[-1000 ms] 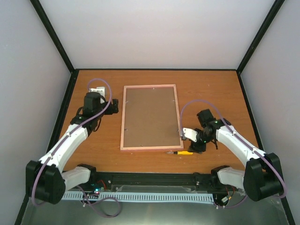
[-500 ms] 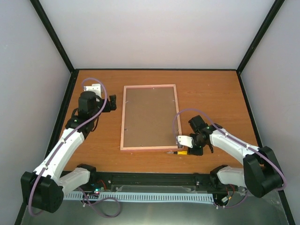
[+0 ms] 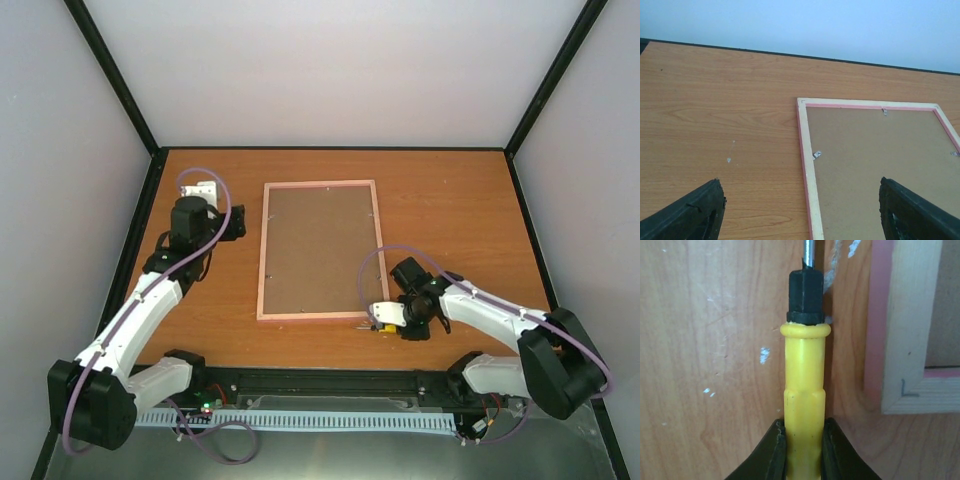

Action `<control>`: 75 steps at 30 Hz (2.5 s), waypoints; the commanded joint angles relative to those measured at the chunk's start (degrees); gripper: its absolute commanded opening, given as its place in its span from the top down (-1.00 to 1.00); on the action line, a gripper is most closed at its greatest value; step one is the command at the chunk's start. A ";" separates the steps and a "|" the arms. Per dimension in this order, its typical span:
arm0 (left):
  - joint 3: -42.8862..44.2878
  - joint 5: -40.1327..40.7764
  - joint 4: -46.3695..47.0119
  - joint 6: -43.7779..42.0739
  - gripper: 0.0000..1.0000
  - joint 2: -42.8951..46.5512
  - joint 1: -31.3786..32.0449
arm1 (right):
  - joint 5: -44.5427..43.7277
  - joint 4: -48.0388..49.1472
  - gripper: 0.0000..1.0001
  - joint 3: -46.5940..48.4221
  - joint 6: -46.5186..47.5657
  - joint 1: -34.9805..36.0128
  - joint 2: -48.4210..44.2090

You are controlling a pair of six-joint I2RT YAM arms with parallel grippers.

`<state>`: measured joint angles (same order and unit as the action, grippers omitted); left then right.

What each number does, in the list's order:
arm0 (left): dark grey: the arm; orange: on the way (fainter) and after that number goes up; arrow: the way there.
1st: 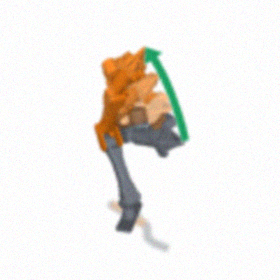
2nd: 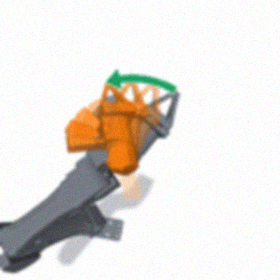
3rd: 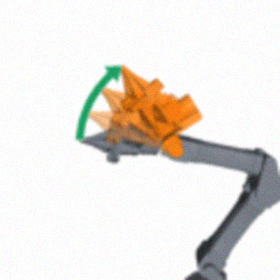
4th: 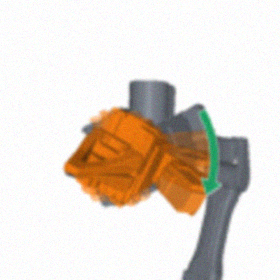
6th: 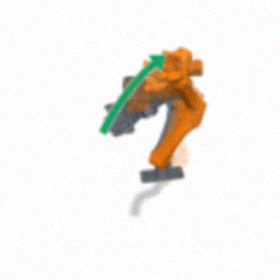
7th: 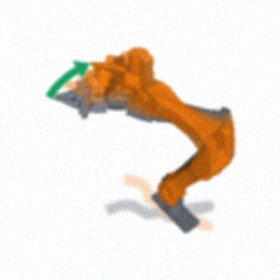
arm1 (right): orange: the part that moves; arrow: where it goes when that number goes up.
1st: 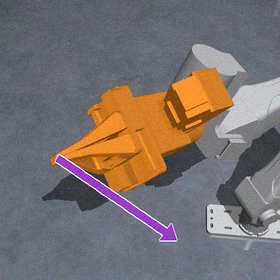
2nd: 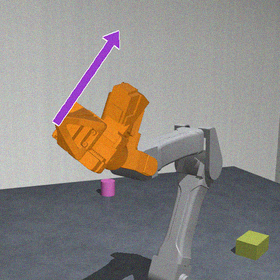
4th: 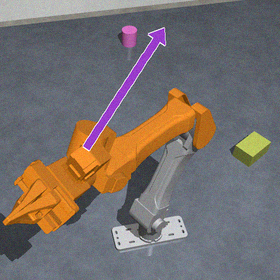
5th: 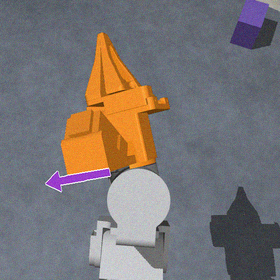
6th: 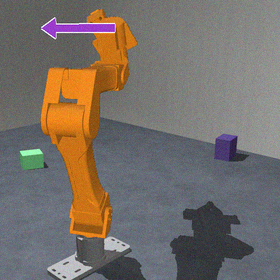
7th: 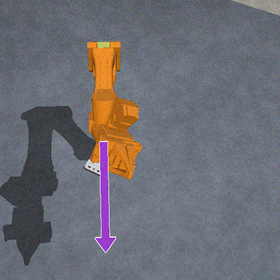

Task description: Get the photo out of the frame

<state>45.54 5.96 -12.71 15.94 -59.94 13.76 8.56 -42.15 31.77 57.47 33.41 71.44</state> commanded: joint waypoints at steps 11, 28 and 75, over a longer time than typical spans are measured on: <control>0.59 -1.11 0.76 -14.53 -0.17 2.90 21.35 | 8.60 -10.60 0.94 14.81 -10.21 0.51 -7.29; 2.93 6.29 -9.80 -40.45 -0.09 -5.07 50.57 | 34.07 -15.47 0.94 32.97 -20.21 0.08 19.84; 1.97 13.91 -3.58 -51.71 0.80 -17.66 57.10 | 39.43 -17.23 0.73 30.30 -16.04 0.36 20.98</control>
<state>45.43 21.63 -18.92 -38.92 -79.75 70.15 45.80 -60.27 61.45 41.17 33.76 93.01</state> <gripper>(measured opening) 0.175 0.113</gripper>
